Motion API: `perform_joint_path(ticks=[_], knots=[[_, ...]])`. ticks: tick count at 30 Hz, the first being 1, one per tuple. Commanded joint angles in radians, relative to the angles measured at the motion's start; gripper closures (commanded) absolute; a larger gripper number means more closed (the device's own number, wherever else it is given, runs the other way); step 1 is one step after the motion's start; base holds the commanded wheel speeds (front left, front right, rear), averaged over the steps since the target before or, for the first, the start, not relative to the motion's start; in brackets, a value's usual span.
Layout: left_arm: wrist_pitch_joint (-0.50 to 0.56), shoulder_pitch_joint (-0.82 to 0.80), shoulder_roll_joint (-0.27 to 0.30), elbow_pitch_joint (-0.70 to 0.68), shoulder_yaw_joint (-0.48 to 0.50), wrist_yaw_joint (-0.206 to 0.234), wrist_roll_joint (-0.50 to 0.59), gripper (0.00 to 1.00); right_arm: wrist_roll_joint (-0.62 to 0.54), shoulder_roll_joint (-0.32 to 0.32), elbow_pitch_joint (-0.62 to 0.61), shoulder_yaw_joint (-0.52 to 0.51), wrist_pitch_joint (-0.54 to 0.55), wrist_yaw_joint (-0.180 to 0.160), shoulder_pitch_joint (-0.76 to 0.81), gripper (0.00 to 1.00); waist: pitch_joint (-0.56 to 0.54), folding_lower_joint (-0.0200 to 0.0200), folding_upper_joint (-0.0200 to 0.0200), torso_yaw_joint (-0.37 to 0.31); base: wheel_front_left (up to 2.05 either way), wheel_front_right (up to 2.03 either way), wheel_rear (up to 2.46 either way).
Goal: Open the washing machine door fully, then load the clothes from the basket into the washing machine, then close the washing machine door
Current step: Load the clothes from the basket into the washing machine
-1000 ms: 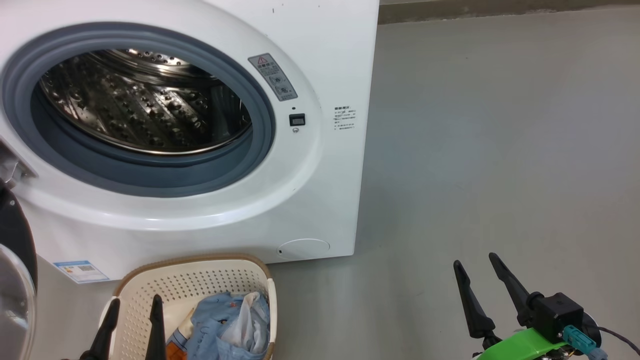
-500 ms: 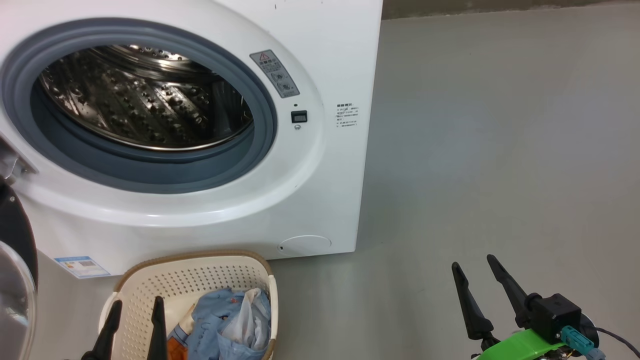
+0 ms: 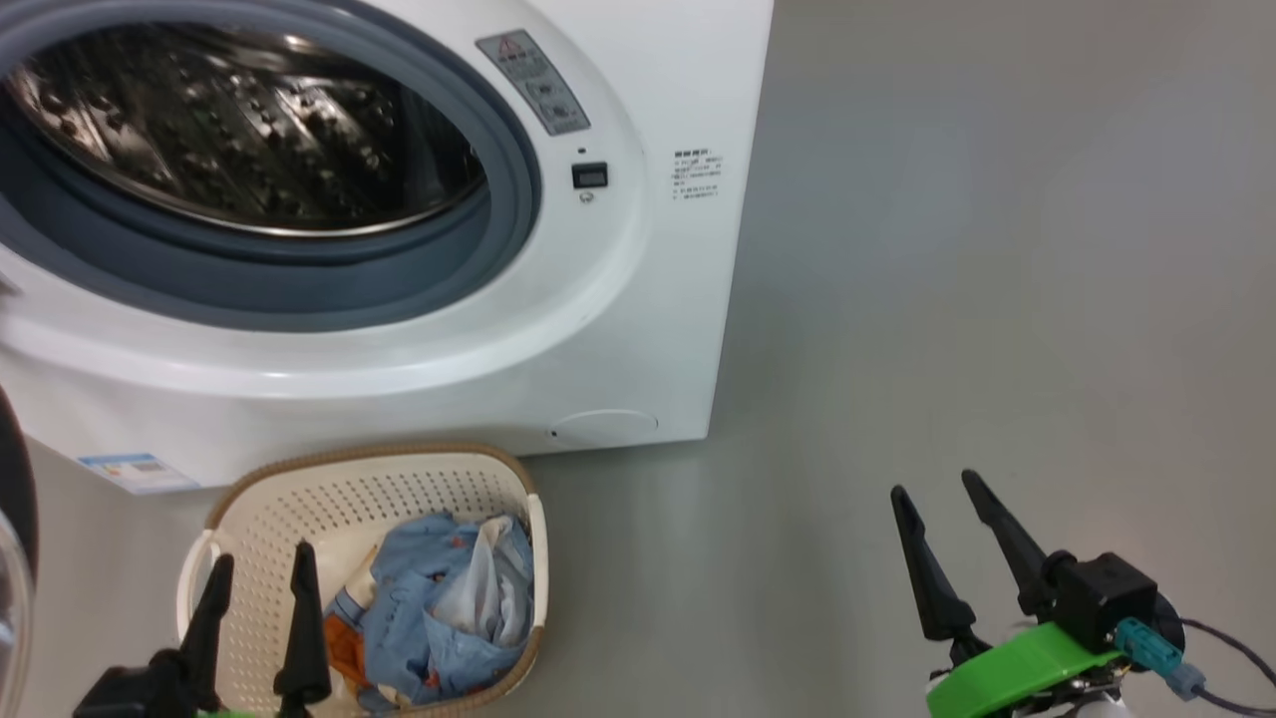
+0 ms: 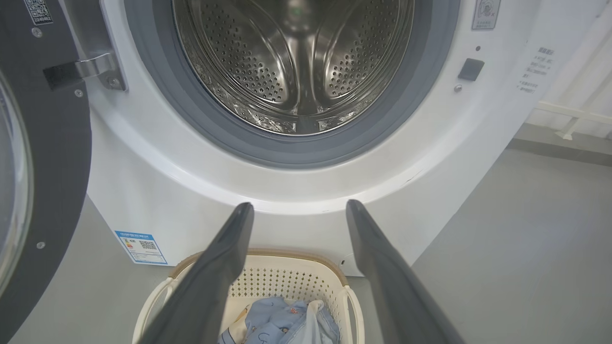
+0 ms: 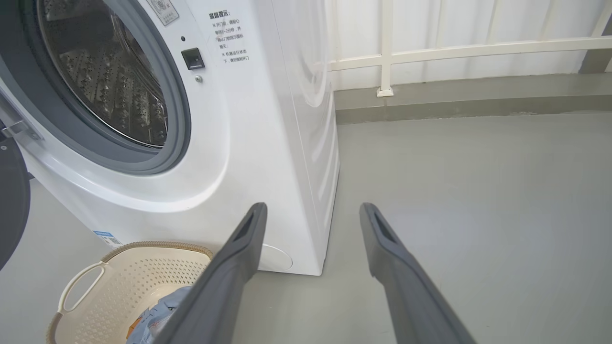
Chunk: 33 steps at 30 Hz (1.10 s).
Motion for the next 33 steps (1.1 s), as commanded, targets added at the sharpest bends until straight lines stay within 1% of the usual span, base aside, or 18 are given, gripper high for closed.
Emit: perform_joint_path(ticks=[1,9,15,21,25,26,28,31,33], knots=[[-0.006,-0.054,0.010,-0.006,0.031,-0.010,-0.004,0.00,0.002,0.000,-0.028,0.027,-0.008,0.002,-0.040,0.00,0.074,-0.0001,-0.0001,-0.008,0.00,0.00,0.00],[-0.006,-0.148,0.010,0.066,0.047,-0.033,-0.011,0.00,0.004,0.000,-0.042,0.036,-0.008,0.002,-0.085,0.00,0.211,-0.0001,-0.0001,-0.026,0.00,0.00,0.00],[-0.006,-0.253,0.011,0.169,0.071,-0.058,-0.020,0.00,0.004,0.000,-0.056,0.041,-0.008,0.002,-0.127,0.00,0.334,-0.0001,-0.0001,-0.050,0.00,0.00,0.00],[-0.006,-0.364,0.062,0.314,0.054,-0.067,-0.034,0.00,0.021,0.000,-0.076,0.063,-0.008,0.002,-0.187,0.00,0.443,-0.0001,-0.0001,-0.095,0.00,0.00,0.00],[-0.006,-0.419,0.108,0.409,0.003,-0.068,-0.095,0.00,0.034,0.000,-0.077,0.071,-0.008,0.002,-0.210,0.00,0.490,-0.0001,-0.0001,-0.120,0.00,0.00,0.00],[-0.006,-0.430,0.115,0.429,-0.009,-0.068,-0.121,0.00,0.038,0.000,-0.078,0.072,-0.008,0.002,-0.215,0.00,0.501,-0.0001,-0.0001,-0.126,0.00,0.00,0.00],[-0.006,-0.452,0.120,0.478,-0.017,-0.068,-0.207,0.00,0.050,0.000,-0.081,0.074,-0.008,0.002,-0.225,0.00,0.522,-0.0001,-0.0001,-0.139,0.00,0.00,0.00],[0.000,-0.487,0.170,0.557,-0.076,-0.068,-0.289,0.00,0.080,0.000,-0.086,0.079,-0.008,0.002,-0.240,0.00,0.555,-0.0001,-0.0001,-0.161,0.00,0.00,0.00],[0.007,-0.504,0.203,0.594,-0.116,-0.068,-0.324,0.00,0.092,0.000,-0.088,0.084,-0.008,0.002,-0.248,0.00,0.575,-0.0001,-0.0001,-0.176,0.00,0.00,0.00]])
